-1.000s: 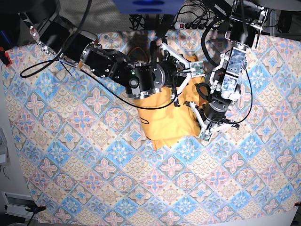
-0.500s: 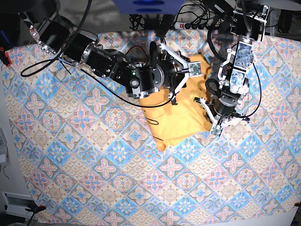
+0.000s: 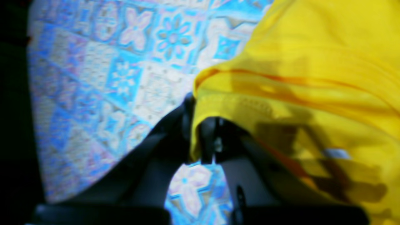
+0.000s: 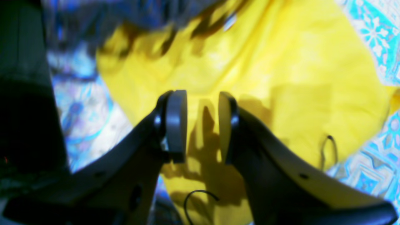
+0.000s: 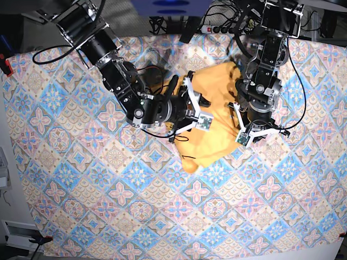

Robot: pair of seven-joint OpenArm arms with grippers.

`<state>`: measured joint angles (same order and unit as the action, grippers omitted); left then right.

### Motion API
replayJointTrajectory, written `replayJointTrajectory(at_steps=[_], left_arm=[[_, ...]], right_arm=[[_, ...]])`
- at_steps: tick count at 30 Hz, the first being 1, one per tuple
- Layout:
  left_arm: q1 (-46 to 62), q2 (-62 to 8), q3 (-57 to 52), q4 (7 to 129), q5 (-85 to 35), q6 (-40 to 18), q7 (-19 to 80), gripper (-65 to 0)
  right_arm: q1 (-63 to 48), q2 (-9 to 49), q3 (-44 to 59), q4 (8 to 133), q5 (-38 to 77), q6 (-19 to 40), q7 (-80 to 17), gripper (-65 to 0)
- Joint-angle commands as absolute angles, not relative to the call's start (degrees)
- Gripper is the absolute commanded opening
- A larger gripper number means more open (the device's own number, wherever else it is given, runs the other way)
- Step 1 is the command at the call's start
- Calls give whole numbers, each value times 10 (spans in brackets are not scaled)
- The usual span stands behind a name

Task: Fold the T-shirt properly
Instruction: 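Press and flatten the bundle with both grippers, pulling edges outward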

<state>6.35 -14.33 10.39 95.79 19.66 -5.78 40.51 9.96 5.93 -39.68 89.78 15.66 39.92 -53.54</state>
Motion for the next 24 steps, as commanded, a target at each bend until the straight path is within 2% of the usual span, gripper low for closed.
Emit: replayJointTrajectory(at_steps=[1,9,15,18,24], left_arm=[[55,-138,102,967,216,-50,393,-561],[67,-136,103,933,242,-50,393,-253],[71,-136,102,936,241,-49,393,-77],[73,-128,102,948,240,-33,393,-41],[118,-94,75,1043,226,-21,391,-41]], right_arm=[[103,65,-382,902,160,400,-531,-485],[102,65,-364,902,160,400,-531,-485],[102,65,-364,901,160,400,-531,-485],[102,65,-359,902,160,400,-531,-485],[102,65,-304,900,160,400,-531,-485]])
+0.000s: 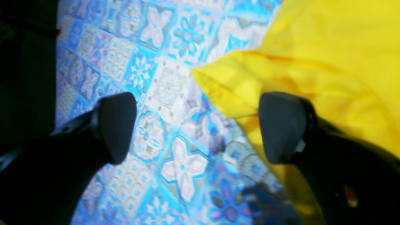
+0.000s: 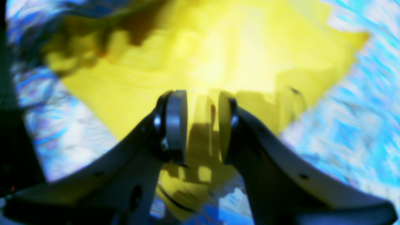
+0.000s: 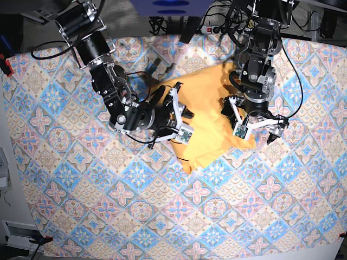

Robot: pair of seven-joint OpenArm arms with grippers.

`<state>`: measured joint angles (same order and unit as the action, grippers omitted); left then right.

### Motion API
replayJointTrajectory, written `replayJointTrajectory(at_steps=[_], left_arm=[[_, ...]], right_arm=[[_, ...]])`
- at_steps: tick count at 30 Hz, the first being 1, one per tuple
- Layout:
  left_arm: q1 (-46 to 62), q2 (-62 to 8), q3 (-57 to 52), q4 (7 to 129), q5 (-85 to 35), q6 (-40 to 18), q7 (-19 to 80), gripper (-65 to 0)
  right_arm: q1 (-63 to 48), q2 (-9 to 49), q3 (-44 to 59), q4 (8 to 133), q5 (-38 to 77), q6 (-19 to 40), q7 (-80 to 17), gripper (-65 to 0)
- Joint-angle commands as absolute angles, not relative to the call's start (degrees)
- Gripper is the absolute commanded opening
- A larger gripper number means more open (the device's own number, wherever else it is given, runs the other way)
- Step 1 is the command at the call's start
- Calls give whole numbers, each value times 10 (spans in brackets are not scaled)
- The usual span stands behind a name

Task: Fold the T-shirt properly
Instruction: 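Press and flatten the bundle with both grippers, pulling edges outward, then release the bundle and lift both grippers away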

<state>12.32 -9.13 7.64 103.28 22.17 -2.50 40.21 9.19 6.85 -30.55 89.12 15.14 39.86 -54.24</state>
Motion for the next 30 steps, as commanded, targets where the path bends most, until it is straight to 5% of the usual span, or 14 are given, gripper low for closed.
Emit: replayJointTrajectory(at_steps=[1,6,8,17,30], left_arm=[[125,-87,69,1056,211,-21,391,-41],[160,-81,62,1072,133,-22,393,-50],[175,-81,62,1084,110,-22,393,-101],[223,-80,62,1125,1,-20,393,-639],[268,-80,68,1122,-181,-19,393,-650]], right_arm=[[102,65,-297,900,160,400,-531,-485],[102,65,-269,897,160,400,-531,-485],[102,65,-260,888,160,400,-527,-486],[124,65,-244,850,160,400,-495,-560],[226,50,-246,764,160,400,-484,-594]])
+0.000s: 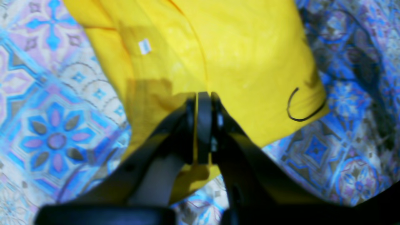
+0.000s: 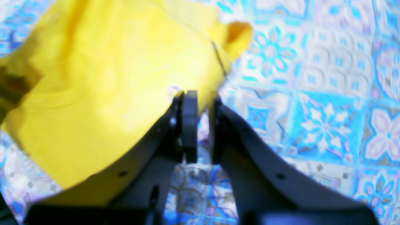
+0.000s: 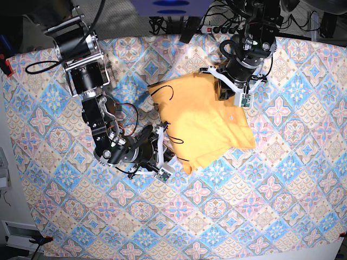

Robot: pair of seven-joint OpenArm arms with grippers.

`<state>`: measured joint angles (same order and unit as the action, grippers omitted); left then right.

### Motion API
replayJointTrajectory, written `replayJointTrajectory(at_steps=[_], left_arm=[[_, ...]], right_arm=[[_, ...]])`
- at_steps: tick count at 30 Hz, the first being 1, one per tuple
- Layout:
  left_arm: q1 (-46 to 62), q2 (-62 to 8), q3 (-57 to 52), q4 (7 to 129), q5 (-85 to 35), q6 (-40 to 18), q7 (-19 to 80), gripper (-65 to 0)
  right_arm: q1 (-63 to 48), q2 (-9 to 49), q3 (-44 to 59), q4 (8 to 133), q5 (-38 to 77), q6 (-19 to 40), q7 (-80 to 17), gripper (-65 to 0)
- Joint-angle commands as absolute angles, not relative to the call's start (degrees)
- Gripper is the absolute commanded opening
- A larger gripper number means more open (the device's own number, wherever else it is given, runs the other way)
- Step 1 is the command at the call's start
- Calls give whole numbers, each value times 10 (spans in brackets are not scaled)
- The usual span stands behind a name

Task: Fold the T-shirt properly
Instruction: 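Release the bundle and lift both grippers away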

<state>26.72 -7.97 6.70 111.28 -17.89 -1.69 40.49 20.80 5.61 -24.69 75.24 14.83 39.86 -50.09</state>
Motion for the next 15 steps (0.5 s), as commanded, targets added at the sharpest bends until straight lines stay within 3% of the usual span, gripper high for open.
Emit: replayJointTrajectory(at_steps=[1,7,15], left_arm=[[269,-80,68,1121,-186,-19,394,-650],[278,-80,90,1105,-200,-19,394,-650],[275,-80,101,1067,-201,-19,394,-650]], right_arm=[[235,48,-246,748,160,400,-477,-594],[277,16,-247,638,153,400,-435,-594],[288,-43,-247,505,-19,400,-350,-594]])
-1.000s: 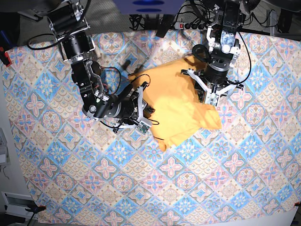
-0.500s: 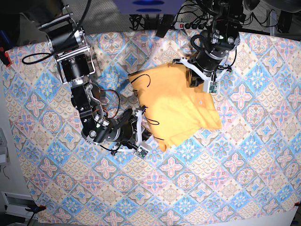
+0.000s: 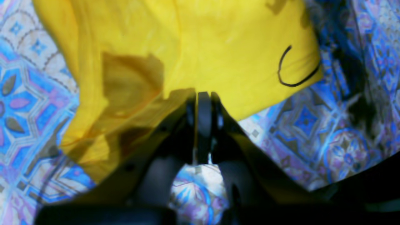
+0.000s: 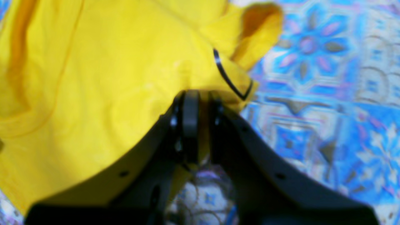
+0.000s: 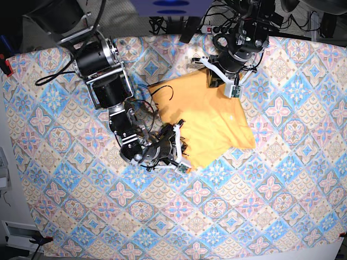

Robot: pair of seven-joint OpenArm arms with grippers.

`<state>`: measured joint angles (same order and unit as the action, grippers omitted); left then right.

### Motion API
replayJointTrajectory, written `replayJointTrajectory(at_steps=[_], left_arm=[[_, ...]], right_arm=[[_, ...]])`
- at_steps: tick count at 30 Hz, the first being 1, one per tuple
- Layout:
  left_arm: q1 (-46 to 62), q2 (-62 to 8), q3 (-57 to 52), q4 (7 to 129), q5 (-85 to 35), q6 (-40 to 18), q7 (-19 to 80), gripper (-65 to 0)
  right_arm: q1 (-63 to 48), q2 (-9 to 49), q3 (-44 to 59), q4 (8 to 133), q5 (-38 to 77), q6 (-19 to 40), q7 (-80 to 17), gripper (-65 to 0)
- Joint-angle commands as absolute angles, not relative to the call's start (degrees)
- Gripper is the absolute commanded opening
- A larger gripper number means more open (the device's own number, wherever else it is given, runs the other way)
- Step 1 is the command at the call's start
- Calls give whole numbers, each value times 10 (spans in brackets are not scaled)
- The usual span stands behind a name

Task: Fold the T-shirt properly
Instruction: 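Release the bundle and lift both grippers away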

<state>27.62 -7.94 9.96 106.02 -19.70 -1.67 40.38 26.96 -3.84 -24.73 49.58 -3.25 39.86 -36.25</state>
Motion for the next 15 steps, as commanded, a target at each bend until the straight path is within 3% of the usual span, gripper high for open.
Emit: replayJointTrajectory(at_steps=[1,8,15], left_arm=[[274,-80,106,1060,-200,-19,394,-650],[243,-84,110,982,-198,-19,392,-650],[165,-106,110,893,-197,-19,391,-650]], right_arm=[[288,-49,-247,493,-40,400,-335,-594],[300,-73,-247,417,-145,400,-289,-594],[278,-36,-247,440,-153,400,-326,-594]])
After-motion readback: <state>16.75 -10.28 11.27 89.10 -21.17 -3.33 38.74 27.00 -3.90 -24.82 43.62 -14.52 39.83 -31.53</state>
